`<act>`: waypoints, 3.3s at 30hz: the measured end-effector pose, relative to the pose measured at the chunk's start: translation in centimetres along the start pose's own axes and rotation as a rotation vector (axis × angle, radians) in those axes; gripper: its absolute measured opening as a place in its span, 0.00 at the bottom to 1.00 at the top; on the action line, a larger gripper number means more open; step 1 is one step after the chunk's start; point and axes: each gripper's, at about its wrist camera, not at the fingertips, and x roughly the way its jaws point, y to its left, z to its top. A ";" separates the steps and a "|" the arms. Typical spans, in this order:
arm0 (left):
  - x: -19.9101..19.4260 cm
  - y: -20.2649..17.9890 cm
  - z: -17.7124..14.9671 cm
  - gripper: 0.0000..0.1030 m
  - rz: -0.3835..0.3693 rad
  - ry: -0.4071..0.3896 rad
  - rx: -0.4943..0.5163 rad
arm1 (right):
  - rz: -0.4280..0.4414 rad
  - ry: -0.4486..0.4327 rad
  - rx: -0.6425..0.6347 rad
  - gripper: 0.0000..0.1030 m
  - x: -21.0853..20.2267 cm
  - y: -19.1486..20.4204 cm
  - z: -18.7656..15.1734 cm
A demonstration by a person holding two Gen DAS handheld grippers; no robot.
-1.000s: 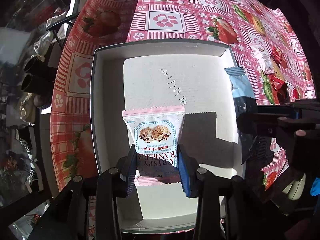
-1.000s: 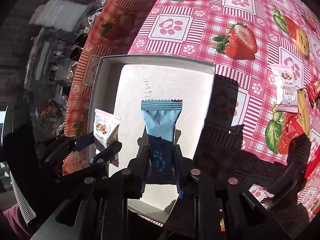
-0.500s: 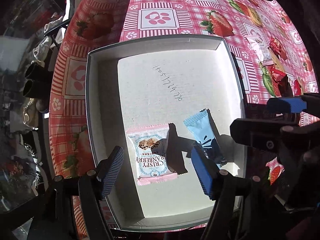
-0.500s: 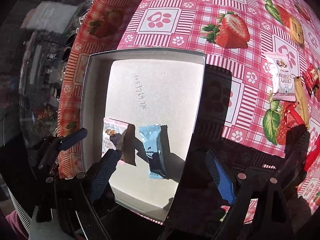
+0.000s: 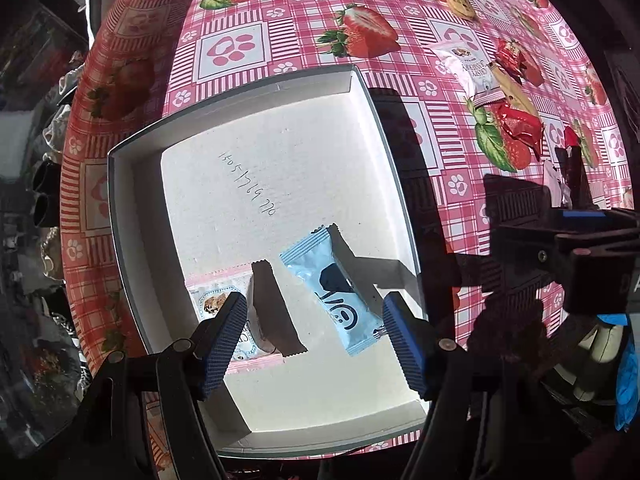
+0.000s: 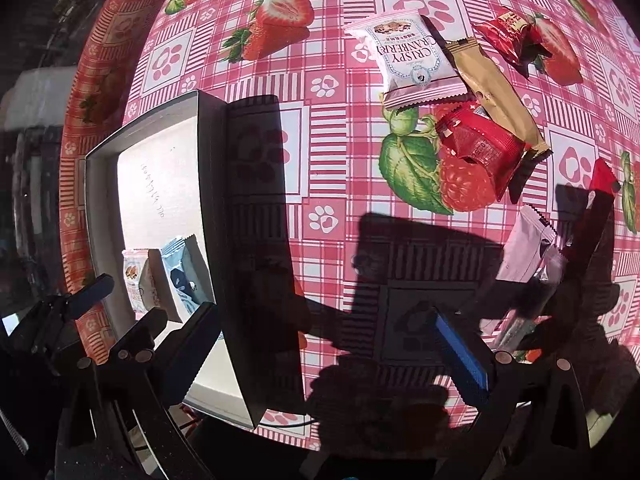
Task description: Organize snacks
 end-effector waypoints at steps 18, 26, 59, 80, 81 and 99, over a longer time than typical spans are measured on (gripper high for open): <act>-0.7 -11.9 6.2 0.72 -0.065 0.031 0.103 | -0.039 0.002 0.337 1.00 -0.2 -17.1 -5.4; 1.4 -14.3 10.6 0.72 -0.139 0.096 0.032 | -0.045 0.009 0.377 1.00 0.4 -20.5 -6.0; 6.1 -21.0 14.4 0.32 -0.002 0.081 0.068 | -0.173 -0.097 0.185 0.30 -1.8 -21.4 2.6; 7.9 -15.5 7.4 0.71 0.020 0.118 0.167 | -0.152 -0.038 0.288 0.89 -0.4 -24.8 -7.4; 8.1 -15.5 7.3 0.71 0.018 0.128 0.173 | -0.160 -0.037 0.280 0.89 0.0 -23.5 -6.8; 10.9 -15.8 5.1 1.00 0.030 0.148 0.202 | -0.185 0.001 0.240 1.00 2.4 -21.8 -5.7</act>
